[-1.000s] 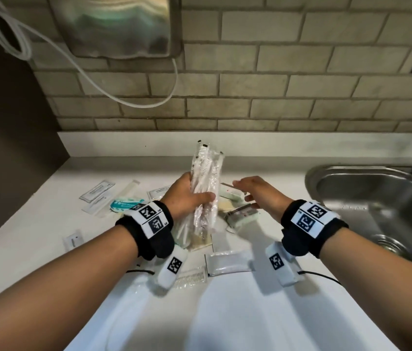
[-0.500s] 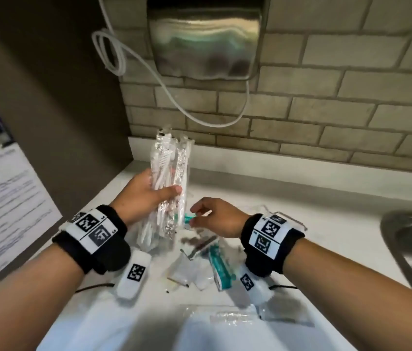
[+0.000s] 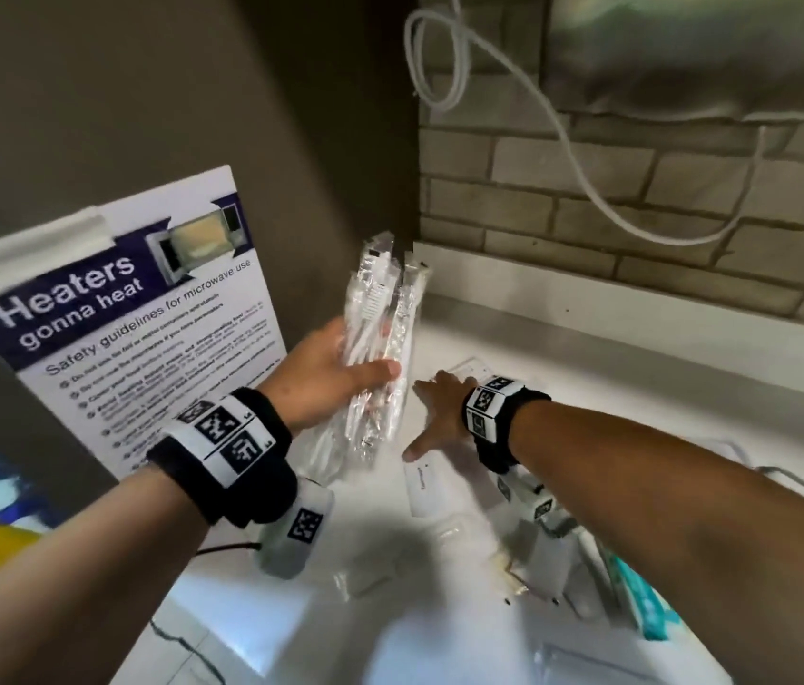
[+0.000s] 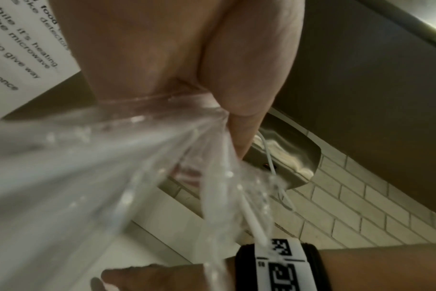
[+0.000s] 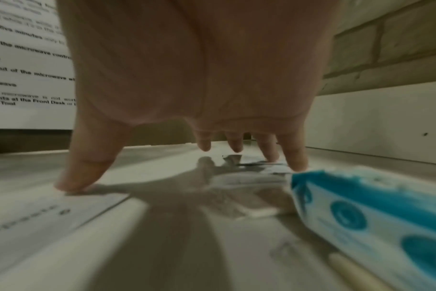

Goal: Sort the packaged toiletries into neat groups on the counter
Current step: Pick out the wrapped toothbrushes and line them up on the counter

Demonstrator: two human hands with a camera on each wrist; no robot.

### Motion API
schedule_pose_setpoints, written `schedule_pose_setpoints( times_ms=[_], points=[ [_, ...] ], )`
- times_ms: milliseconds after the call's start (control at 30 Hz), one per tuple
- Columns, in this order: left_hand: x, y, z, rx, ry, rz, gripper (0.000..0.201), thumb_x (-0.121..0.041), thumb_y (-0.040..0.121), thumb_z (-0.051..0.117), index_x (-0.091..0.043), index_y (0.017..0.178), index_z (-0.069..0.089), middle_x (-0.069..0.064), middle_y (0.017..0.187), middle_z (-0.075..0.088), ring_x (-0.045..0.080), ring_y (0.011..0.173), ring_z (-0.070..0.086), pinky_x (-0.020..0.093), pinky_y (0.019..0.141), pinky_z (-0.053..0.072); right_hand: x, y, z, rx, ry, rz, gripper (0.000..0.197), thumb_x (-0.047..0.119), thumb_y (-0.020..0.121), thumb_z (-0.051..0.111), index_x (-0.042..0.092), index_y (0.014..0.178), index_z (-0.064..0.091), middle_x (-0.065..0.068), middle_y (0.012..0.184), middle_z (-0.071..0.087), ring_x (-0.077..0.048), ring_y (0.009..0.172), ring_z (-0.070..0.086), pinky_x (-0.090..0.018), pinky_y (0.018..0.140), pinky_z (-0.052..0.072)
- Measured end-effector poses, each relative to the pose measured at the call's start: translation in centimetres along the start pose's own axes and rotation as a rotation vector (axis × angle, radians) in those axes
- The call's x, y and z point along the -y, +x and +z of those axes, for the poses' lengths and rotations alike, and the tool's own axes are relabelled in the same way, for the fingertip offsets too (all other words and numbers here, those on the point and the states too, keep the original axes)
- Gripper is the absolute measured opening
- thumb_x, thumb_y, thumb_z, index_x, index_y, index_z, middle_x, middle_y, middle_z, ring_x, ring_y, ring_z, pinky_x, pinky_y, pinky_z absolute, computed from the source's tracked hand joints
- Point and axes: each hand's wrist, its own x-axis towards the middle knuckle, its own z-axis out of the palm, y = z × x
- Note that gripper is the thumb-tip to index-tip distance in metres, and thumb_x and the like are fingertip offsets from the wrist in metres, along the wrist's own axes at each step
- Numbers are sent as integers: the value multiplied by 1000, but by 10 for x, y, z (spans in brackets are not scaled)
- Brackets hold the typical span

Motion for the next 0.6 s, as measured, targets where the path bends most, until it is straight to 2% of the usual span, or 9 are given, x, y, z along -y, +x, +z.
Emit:
schedule_pose_setpoints(
  times_ms=[67, 100, 167, 200, 300, 400, 533, 600],
  points=[
    [6, 6, -5, 0, -15, -8, 46, -21, 83, 73, -20, 125, 55, -4, 110, 72, 14, 97, 70, 44, 95, 52, -3, 11, 10, 4, -21, -18, 148, 99, 23, 50, 33, 149, 13, -8, 161, 6, -37, 147, 10, -60, 112, 19],
    [8, 9, -6, 0, -20, -10, 45, -20, 83, 73, -20, 124, 56, -3, 110, 72, 14, 97, 71, 44, 95, 52, -5, 10, 12, 0, -23, -19, 143, 99, 26, 51, 29, 148, 19, -10, 159, 13, -39, 145, 15, -60, 111, 21],
    [11, 16, -8, 3, -36, -11, 43, -18, 83, 72, -19, 124, 56, -3, 110, 72, 15, 97, 71, 44, 95, 52, -8, -15, 7, -17, -30, -33, 121, 88, 48, 60, 18, 142, 31, -15, 155, 24, -37, 142, 21, -53, 113, 23],
    [13, 20, -7, 7, -46, -10, 43, -17, 84, 72, -18, 123, 57, -2, 110, 72, 15, 98, 70, 44, 96, 52, -9, -33, 3, -18, -41, -42, 110, 81, 59, 62, 15, 142, 33, -15, 155, 24, -34, 144, 20, -49, 115, 21],
    [17, 29, 0, 47, -60, -9, 42, -16, 84, 72, -19, 123, 57, -1, 109, 72, 16, 98, 70, 44, 96, 51, -27, -72, 5, 27, -33, -24, 90, 63, 78, 62, 18, 148, 28, -10, 158, 19, -29, 146, 16, -41, 116, 16],
    [21, 36, 10, 86, -71, 2, 42, -15, 84, 72, -17, 123, 57, 0, 110, 72, 18, 100, 70, 44, 96, 51, -42, -100, 10, 16, 47, 5, 85, 58, 79, 66, 28, 149, 28, -3, 156, 23, -30, 141, 25, -40, 115, 22],
    [23, 44, 21, 120, -89, 33, 43, -10, 83, 72, -15, 123, 57, 2, 111, 71, 18, 101, 69, 43, 97, 51, -51, -123, 13, 32, -59, 6, 75, 51, 88, 57, 23, 150, 26, 1, 156, 26, -22, 140, 25, -36, 113, 23],
    [27, 49, 24, 128, -82, 49, 40, -12, 82, 73, -18, 119, 59, 0, 109, 72, 18, 100, 69, 44, 97, 51, -54, -130, 11, 51, -63, 26, 69, 50, 89, 57, 23, 148, 31, 2, 151, 34, -21, 137, 31, -37, 113, 27]
  ],
)
